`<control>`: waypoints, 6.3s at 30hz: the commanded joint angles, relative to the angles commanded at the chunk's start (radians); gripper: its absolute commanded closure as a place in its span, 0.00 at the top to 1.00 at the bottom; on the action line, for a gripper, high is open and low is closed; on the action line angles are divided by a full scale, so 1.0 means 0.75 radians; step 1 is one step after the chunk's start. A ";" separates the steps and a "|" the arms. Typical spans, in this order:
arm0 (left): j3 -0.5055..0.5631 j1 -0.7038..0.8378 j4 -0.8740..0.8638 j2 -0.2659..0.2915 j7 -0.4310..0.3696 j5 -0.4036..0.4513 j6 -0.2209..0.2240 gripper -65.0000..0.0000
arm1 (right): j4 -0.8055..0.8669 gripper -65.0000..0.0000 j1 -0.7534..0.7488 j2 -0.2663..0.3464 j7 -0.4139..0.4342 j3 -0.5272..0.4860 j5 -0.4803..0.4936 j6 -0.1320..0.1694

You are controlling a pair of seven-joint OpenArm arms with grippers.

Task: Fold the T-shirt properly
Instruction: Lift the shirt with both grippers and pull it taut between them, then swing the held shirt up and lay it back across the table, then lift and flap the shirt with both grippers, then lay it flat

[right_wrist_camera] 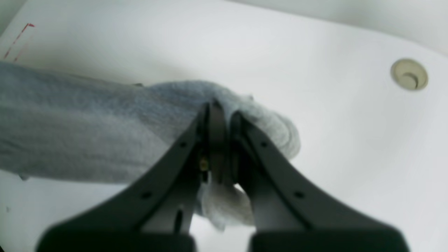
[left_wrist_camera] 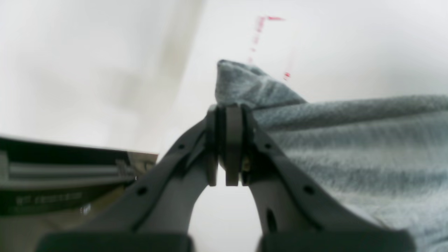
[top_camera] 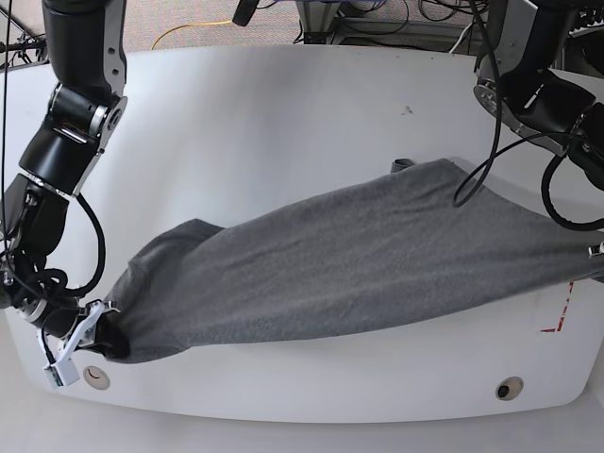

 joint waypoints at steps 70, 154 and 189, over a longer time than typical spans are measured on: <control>0.119 -0.047 0.047 0.063 -0.035 0.012 -0.032 0.00 | 0.000 0.00 -0.025 0.092 0.053 0.006 0.196 0.000; -0.080 1.019 -0.065 -0.008 -0.200 0.010 -0.032 0.00 | 0.076 0.00 -1.097 0.002 0.037 0.270 0.372 0.000; 0.237 -0.190 0.078 -0.010 0.002 0.012 -0.032 0.00 | 0.198 0.00 -0.143 0.342 0.033 0.000 0.364 0.000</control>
